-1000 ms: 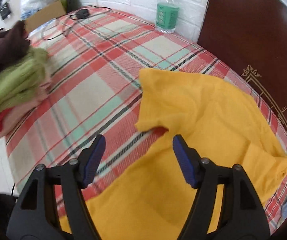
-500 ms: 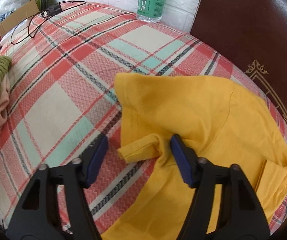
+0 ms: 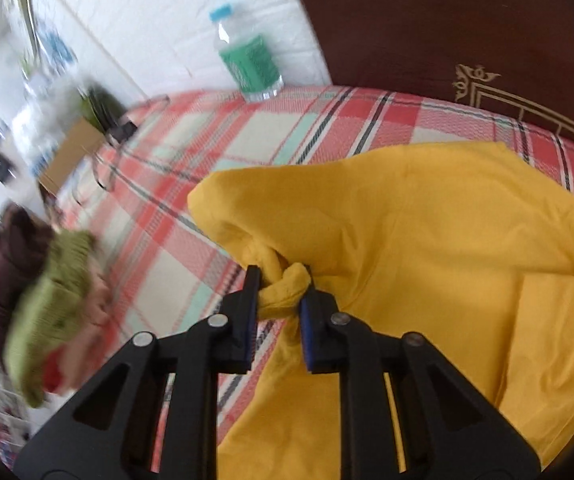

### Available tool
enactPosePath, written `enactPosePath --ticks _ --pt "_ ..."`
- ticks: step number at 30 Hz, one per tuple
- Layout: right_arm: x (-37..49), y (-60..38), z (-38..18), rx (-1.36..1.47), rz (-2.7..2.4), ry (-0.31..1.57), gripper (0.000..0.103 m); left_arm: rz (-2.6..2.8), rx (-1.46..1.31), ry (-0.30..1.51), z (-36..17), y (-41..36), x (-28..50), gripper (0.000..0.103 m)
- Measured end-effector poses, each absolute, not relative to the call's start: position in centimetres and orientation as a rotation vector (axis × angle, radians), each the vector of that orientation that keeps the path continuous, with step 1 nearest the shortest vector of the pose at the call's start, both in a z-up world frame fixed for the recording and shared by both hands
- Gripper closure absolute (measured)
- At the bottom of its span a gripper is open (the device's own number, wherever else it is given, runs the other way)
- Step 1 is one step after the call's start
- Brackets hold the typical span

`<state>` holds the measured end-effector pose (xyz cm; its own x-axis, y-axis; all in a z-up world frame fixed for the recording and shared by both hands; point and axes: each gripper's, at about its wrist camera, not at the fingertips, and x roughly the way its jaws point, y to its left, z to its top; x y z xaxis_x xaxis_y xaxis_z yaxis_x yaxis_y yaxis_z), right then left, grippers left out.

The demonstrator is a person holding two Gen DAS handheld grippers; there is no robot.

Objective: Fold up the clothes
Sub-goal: 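Grasp the sleeve with the right tool while the left tool grips the hem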

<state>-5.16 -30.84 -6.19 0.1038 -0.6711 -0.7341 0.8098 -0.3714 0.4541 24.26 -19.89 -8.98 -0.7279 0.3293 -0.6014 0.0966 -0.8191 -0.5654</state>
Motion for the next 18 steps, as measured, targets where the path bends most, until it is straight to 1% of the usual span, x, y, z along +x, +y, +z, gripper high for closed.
enactPosePath --ticks 4,8,11,14,16,17,18 --pt "-7.9 -27.3 -4.4 1.163 -1.545 -0.015 0.084 2.649 -1.055 -0.822 -7.1 -18.7 23.3 0.089" --pt "-10.8 -23.6 -4.6 1.186 -1.545 -0.152 0.083 2.632 -1.058 -0.754 -5.9 -17.3 21.8 0.089" --pt "-12.5 -21.5 -5.8 1.225 -1.550 -0.214 0.083 2.604 -1.091 -0.723 -5.8 -16.2 20.3 0.089" --pt "-13.9 -20.3 -7.4 1.268 -1.561 -0.231 0.083 2.568 -1.157 -0.708 -6.6 -14.9 18.4 0.089" --pt "-14.7 -19.8 -8.5 1.306 -1.574 -0.244 0.080 2.536 -1.211 -0.717 -7.4 -14.3 17.4 0.089" --pt "-15.0 -19.5 -9.1 1.325 -1.583 -0.251 0.076 2.526 -1.235 -0.714 -7.8 -14.0 17.1 0.088" --pt "-15.4 -19.1 -9.6 1.341 -1.594 -0.256 0.072 2.516 -1.259 -0.710 -8.1 -13.7 16.7 0.084"
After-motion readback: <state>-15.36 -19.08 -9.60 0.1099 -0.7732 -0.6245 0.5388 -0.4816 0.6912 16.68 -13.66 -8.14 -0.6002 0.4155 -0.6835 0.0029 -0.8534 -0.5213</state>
